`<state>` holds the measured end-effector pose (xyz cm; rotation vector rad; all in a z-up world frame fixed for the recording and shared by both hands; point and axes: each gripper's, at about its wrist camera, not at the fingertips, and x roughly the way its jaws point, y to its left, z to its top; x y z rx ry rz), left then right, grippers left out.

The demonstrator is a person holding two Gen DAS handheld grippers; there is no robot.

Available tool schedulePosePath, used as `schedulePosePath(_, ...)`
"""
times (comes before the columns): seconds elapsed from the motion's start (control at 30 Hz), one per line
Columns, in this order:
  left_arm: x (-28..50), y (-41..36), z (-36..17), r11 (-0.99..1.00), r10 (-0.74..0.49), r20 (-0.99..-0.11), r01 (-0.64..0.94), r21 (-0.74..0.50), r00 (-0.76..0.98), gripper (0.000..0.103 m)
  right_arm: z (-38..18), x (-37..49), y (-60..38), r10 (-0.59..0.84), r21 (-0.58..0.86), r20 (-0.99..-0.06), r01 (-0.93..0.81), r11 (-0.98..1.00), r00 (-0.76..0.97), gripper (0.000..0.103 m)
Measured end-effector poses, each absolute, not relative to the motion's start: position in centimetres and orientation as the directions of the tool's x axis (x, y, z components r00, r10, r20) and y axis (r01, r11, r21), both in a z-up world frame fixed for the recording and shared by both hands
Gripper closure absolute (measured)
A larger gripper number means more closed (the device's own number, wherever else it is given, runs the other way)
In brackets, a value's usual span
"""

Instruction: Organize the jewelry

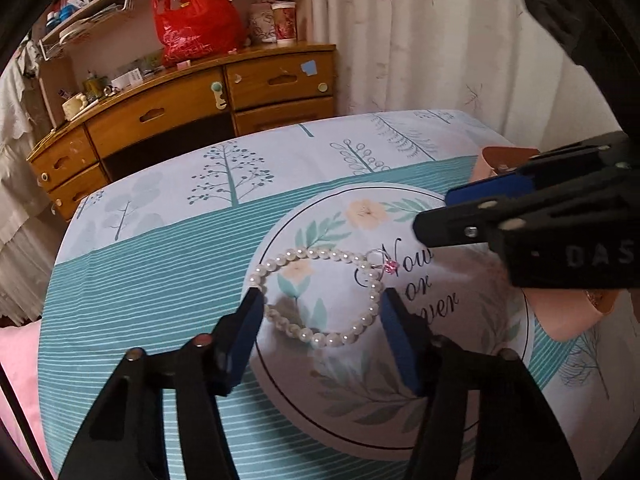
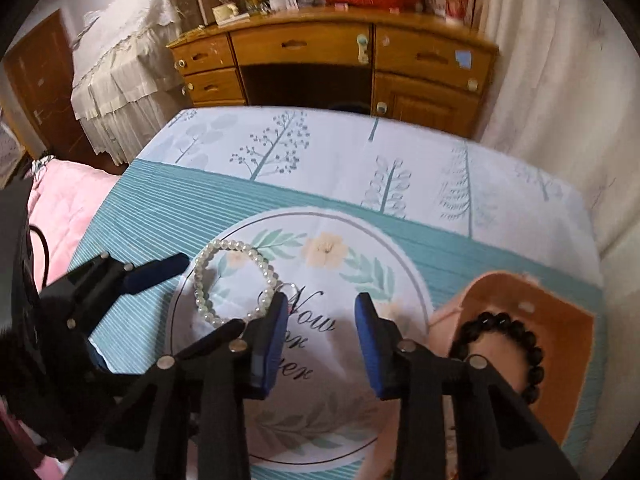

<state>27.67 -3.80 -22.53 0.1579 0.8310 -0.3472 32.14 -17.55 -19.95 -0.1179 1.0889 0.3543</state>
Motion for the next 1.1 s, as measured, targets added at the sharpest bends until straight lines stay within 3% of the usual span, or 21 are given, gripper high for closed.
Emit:
schedulePosePath(0.23,27.4,-5.3,-23.1,0.913,-0.219,-0.767,0.404,0.057,0.603,0.054,-21.0,33.2,-16.2,0.185,0.062,-0.926,-0.352,0.934,0.329,0.071)
schedulePosePath(0.33,27.4,-5.0,-23.2,0.909,-0.247,-0.774,0.417,0.024,0.583,0.069,-21.5,33.7,-16.4,0.172,0.063,-0.94,-0.345,0.937,0.294,0.072)
schedulePosePath(0.4,27.2,-5.1,-23.2,0.9,-0.263,-0.775,0.435,0.016,0.575,0.09,-21.5,33.8,-16.5,0.183,0.072,-0.942,-0.363,0.929,0.282,0.073)
schedulePosePath(0.5,26.8,-5.2,-23.2,0.897,-0.262,-0.775,0.44,0.024,0.576,0.097,-21.5,34.0,-16.1,0.189,0.07,-0.944,-0.396,0.915,0.27,0.073)
schedulePosePath(0.63,26.7,-4.0,-23.2,0.915,-0.26,-0.783,0.403,-0.012,0.565,0.098,-21.8,34.1,-15.4,0.221,0.1,-0.944,-0.427,0.899,0.245,0.074)
schedulePosePath(0.8,26.3,-0.6,-23.0,0.951,-0.247,-0.801,0.294,-0.093,0.546,0.098,-22.6,34.2,-14.6,0.197,0.077,-0.952,-0.44,0.895,0.235,0.084)
schedulePosePath(0.97,25.2,2.1,-21.9,0.97,-0.235,-0.768,0.194,-0.147,0.596,0.098,-23.0,33.9,-13.6,0.168,0.026,-0.951,-0.478,0.878,0.259,0.086)
schedulePosePath(1.0,25.0,2.3,-21.8,0.973,-0.227,-0.763,0.181,-0.147,0.605,0.098,-23.0,33.8,-13.5,0.169,0.017,-0.948,-0.487,0.873,0.269,0.092)
schedulePosePath(1.1,24.5,2.5,-21.4,0.971,-0.239,-0.754,0.16,-0.178,0.612,0.098,-23.0,33.9,-13.6,0.178,0.015,-0.943,-0.496,0.868,0.283,0.093)
